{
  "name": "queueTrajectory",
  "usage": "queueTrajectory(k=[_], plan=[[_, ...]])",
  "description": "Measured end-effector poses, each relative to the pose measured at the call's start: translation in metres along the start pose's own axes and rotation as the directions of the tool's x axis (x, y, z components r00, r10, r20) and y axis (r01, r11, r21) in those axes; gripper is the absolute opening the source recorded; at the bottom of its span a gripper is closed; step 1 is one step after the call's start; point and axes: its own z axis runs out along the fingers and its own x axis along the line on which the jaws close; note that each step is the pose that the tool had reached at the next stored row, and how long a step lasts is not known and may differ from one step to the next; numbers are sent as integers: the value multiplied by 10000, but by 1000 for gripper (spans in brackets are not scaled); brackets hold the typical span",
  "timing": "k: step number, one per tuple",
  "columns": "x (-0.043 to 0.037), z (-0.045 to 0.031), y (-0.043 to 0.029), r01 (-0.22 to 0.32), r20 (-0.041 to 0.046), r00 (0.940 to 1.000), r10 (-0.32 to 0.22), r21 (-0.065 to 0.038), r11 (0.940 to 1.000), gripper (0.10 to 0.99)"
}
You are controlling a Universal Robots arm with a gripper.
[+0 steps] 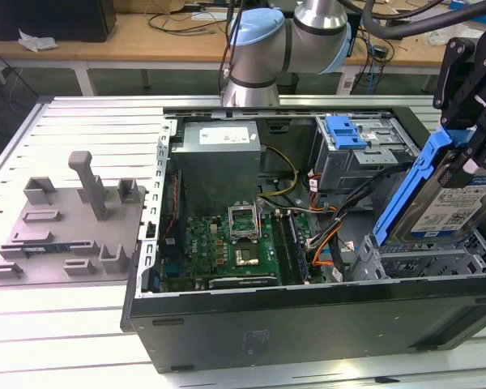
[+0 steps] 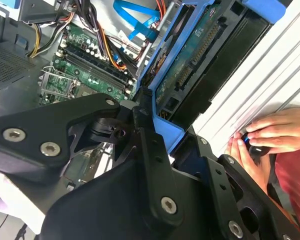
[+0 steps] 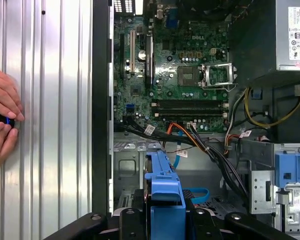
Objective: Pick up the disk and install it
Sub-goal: 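Insert the disk into the insertion slot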
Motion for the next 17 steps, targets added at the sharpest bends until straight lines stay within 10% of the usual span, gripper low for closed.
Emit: queueTrajectory(k=[17], plan=[[5, 152, -5, 75, -2, 10000, -75, -2, 10000, 365]])
